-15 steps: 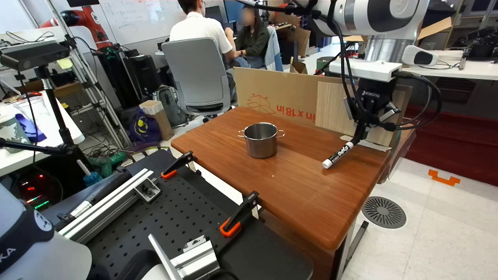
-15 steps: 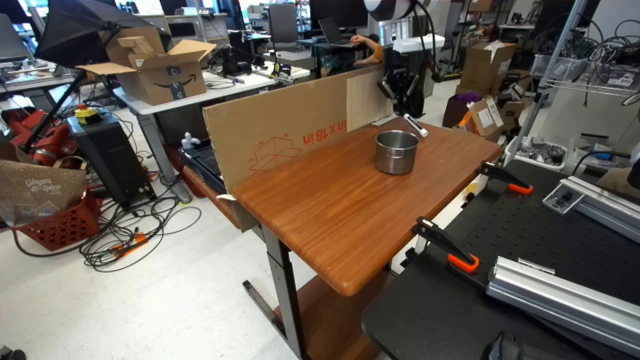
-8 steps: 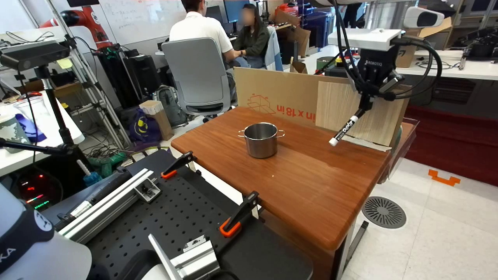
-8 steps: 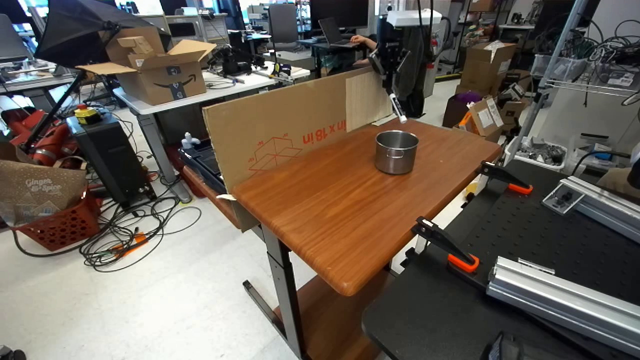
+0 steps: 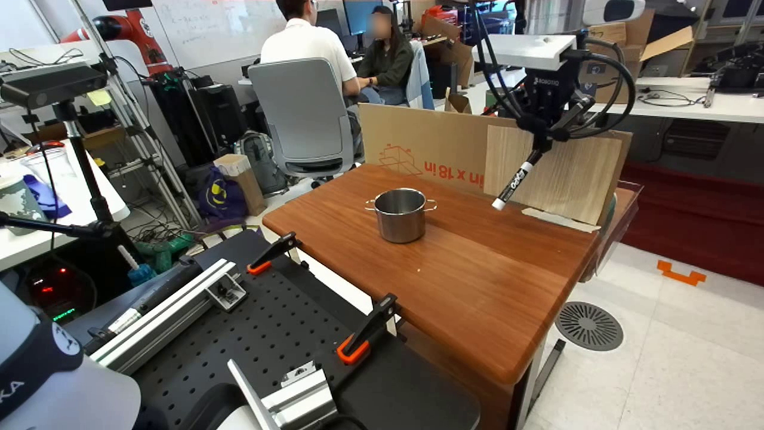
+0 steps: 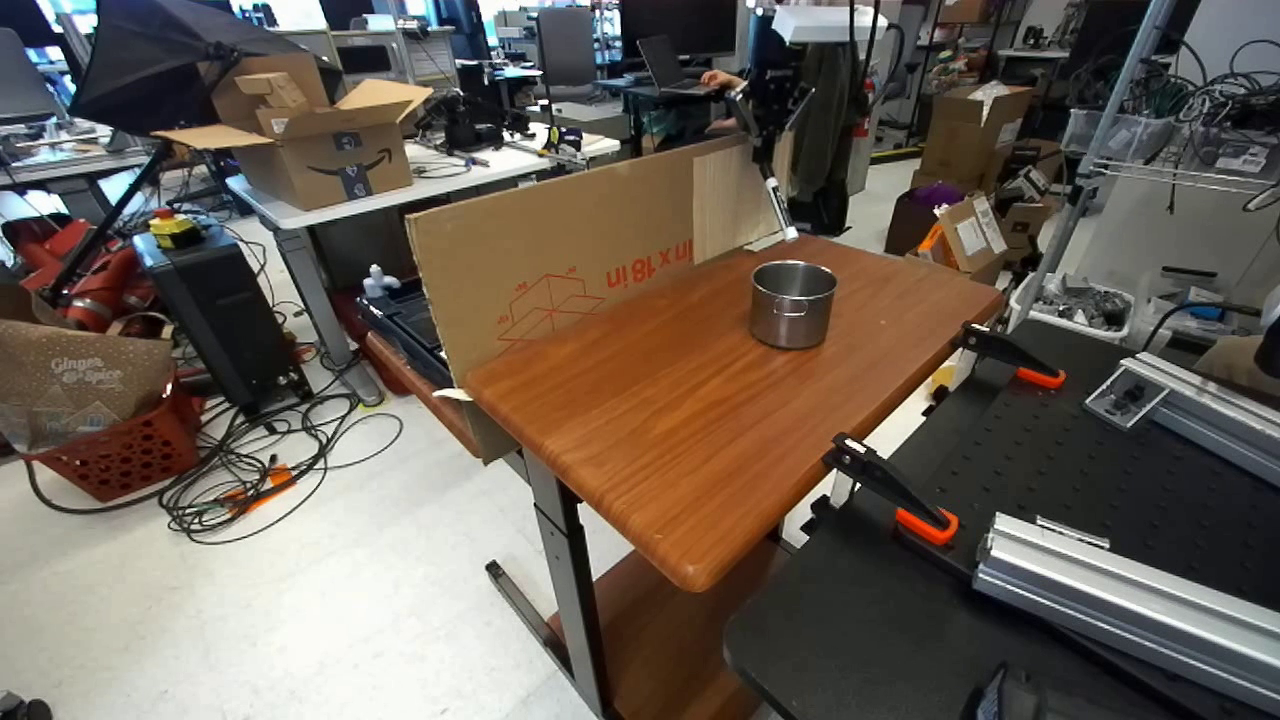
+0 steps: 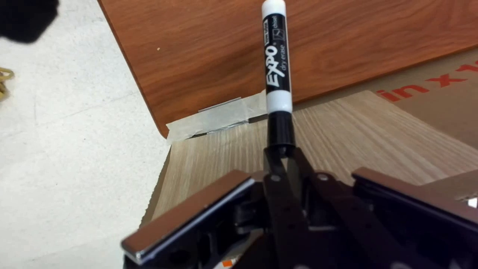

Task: Put the marker inside the cup

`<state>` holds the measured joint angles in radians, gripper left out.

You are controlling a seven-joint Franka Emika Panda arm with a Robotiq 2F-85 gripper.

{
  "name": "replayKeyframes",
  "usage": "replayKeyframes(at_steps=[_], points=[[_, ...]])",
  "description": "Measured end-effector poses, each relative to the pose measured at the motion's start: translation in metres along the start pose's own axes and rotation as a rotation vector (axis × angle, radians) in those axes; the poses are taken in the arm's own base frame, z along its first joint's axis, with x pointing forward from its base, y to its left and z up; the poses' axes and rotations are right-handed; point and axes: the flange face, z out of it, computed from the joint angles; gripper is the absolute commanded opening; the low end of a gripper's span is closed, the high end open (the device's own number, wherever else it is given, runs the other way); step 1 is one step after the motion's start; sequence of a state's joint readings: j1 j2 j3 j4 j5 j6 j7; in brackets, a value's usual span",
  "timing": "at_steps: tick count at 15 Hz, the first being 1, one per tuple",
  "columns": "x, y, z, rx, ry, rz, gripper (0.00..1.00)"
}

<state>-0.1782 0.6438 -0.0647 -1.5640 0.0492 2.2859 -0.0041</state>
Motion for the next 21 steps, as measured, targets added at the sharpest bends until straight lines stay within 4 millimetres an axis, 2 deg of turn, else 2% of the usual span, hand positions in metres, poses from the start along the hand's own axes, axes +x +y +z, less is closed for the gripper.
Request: replayKeyframes(at_steps=[9, 17, 21], points=[[-0.064, -0.049, -0.013, 0.027, 0.195, -0.068, 0.03], [-0.114, -0.063, -0.038, 0.043, 0.311, -0.096, 0.03], [-0.144, -0.071, -0.044, 0.05, 0.355, -0.118, 0.03]])
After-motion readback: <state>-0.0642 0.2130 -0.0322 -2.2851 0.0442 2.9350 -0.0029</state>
